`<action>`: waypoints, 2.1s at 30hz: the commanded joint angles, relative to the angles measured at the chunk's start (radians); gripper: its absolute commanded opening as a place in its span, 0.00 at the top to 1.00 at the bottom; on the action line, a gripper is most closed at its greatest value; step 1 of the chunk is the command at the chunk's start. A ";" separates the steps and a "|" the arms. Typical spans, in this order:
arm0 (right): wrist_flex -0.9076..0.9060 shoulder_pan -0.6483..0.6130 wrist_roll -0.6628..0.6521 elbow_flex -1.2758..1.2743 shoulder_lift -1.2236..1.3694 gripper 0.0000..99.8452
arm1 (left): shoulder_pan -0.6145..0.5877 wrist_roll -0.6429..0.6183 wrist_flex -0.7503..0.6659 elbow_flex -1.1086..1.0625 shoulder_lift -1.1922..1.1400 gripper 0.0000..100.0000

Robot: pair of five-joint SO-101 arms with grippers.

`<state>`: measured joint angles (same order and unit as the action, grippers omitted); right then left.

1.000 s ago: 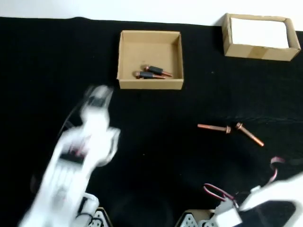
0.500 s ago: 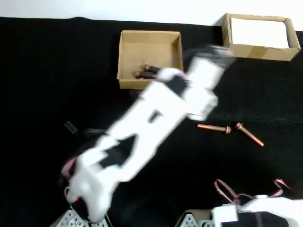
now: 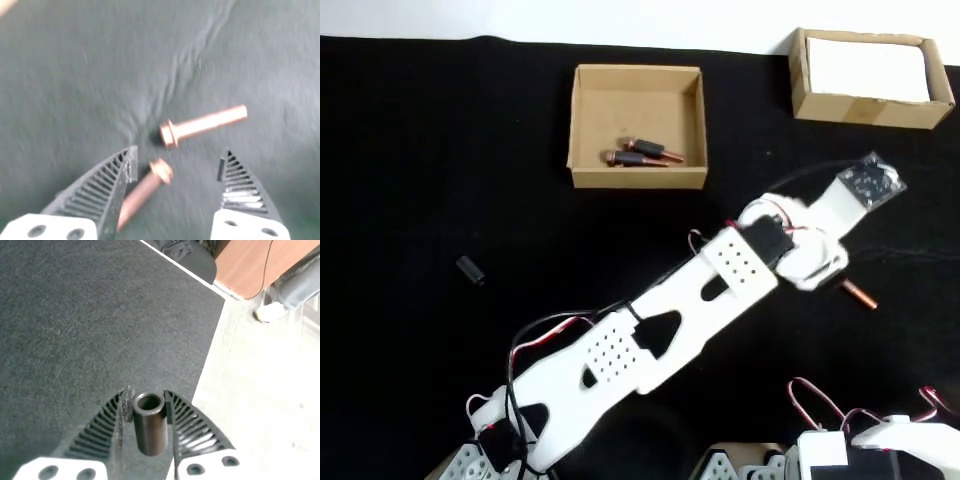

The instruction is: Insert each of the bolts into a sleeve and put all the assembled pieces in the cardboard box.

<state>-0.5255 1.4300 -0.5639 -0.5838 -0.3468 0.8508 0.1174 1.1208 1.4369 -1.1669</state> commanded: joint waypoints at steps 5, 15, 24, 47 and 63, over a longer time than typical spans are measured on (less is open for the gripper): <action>-0.090 -0.031 -0.031 0.039 -0.124 0.99 | -0.024 0.066 -0.092 0.053 0.008 0.74; -0.676 -0.547 0.318 0.044 -0.186 0.99 | -0.216 -0.118 0.477 0.053 0.265 0.99; -0.725 -1.129 0.572 0.045 -0.183 0.99 | -0.489 -0.204 0.669 0.041 0.547 0.99; -0.636 -1.635 0.396 -0.064 -0.180 0.99 | -0.702 -0.209 0.313 -1.710 1.620 0.99; -0.539 -1.718 0.393 -0.232 -0.182 0.83 | -0.769 -0.209 -0.190 -2.351 1.784 0.99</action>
<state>-1.0625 -0.2793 -0.1634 -0.8186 -0.5002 0.0913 -0.0898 0.9735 -0.8861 0.5869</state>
